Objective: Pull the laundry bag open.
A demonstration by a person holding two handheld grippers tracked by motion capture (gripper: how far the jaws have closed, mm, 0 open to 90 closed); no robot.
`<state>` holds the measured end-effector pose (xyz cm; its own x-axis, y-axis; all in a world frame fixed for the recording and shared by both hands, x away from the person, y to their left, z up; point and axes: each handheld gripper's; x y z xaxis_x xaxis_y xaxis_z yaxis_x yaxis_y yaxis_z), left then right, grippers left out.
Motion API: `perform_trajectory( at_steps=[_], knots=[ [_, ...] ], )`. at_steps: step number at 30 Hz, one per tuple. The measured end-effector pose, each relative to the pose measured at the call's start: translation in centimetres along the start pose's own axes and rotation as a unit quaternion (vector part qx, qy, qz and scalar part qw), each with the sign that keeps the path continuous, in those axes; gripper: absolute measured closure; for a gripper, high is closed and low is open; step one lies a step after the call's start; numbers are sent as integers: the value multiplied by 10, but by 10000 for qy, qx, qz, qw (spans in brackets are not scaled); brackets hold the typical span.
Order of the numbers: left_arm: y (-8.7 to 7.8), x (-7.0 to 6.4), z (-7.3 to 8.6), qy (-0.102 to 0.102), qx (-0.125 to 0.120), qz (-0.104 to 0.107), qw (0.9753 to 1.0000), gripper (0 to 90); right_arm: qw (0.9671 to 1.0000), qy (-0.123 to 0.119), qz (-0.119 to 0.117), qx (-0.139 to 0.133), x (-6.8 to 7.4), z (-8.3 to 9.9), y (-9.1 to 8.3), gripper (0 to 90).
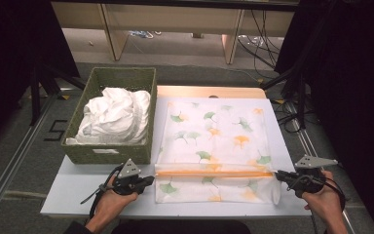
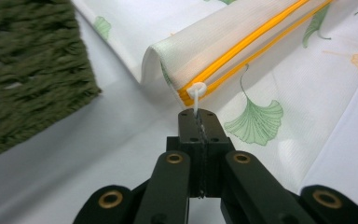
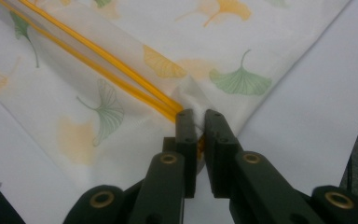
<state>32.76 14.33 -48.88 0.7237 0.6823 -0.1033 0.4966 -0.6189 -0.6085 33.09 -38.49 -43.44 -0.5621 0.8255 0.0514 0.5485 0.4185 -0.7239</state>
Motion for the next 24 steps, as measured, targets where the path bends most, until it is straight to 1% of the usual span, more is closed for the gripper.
perform_trajectory(
  at_steps=[1, 2, 3, 4, 5, 6, 7, 8, 9, 10, 11, 12, 13, 14, 15, 16, 17, 18, 19, 20, 21, 22, 23, 24],
  knots=[
    [1, -2, 1, -91, -50, 24, 9999, 892, 10000, 68, 29, 44, 1, 2, 2, 856],
    [1, -1, 1, -16, 69, 78, 9999, 892, 9998, 131, 21, 137, 0, 4, 3, 856],
    [2, -4, 2, -28, 72, 92, 9999, 892, 9999, 92, 43, 131, -2, 5, 5, 856],
    [3, -6, 2, -27, 86, 147, 9999, 892, 9992, 280, 34, 277, -1, 6, 6, 855],
    [3, -9, 2, 6, 70, 187, 9998, 892, 9995, 151, 51, 280, -4, 9, 9, 853],
    [3, -10, 2, 37, 75, 239, 9997, 892, 9993, 154, 33, 338, -7, 11, 12, 850],
    [4, -11, 1, 120, 114, 243, 9996, 892, 9992, 203, 63, 340, -6, 13, 13, 846],
    [5, -13, 0, 77, 22, 217, 9997, 891, 9991, 160, 103, 374, -6, 14, 15, 830],
    [5, -12, -1, 131, 52, 294, 9995, 891, 9990, 146, 87, 425, -6, 14, 15, 816],
    [6, -11, -1, 126, 54, 253, 9996, 891, 9990, 68, 147, 419, -6, 14, 16, 799],
    [5, -10, 0, 160, 83, 249, 9995, 891, 9992, 25, 202, 341, -6, 14, 17, 769],
    [6, -11, 0, 4, 103, 302, 9995, 891, 9992, 28, 266, 305, -6, 13, 16, 733],
    [6, -10, 0, 33, 117, 247, 9996, 890, 9990, 77, 326, 288, -5, 12, 15, 694],
    [7, -12, 1, -85, 46, 295, 9995, 889, 9990, 109, 324, 272, -5, 10, 13, 648],
    [7, -12, 1, -26, 79, 301, 9995, 887, 9989, 46, 468, 70, -4, 9, 12, 612],
    [6, -12, 0, -26, 68, 289, 9996, 886, 9988, -100, 475, -14, -6, 6, 11, 605],
    [5, -11, 0, 8, 70, 249, 9997, 886, 9985, -147, 533, -41, -3, 4, 9, 588],
    [4, -11, -1, 0, 73, 321, 9995, 886, 9984, -163, 523, -115, 1, 0, 7, 563],
    [3, -12, -1, 3, 10, 300, 9995, 886, 9986, -156, 475, -185, 5, -2, 7, 543],
    [4, -13, -1, -16, -78, 321, 9995, 886, 9984, -298, 431, -214, 7, -5, 8, 535],
    [4, -12, -1, 48, 5, 304, 9995, 886, 9982, -362, 401, -241, 9, -6, 9, 527],
    [3, -13, -1, 35, 54, 265, 9996, 885, 9983, -419, 315, -270, 14, -9, 10, 520],
    [4, -14, -1, -16, -23, 296, 9996, 883, 9976, -546, 278, -320, 18, -11, 12, 513],
    [4, -14, -1, -35, -14, 289, 9996, 879, 9973, -622, 207, -338, 22, -14, 16, 501]
  ],
)
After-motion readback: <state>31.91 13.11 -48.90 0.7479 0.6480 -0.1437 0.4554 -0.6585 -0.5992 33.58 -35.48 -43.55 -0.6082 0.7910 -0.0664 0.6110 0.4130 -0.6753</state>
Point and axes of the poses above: each handheld gripper's, and its own axes: y roughly forward along the jaws, z roughly out of its underside, x roughly to its left, and after that the axes turned 4 degrees about y, right-handed
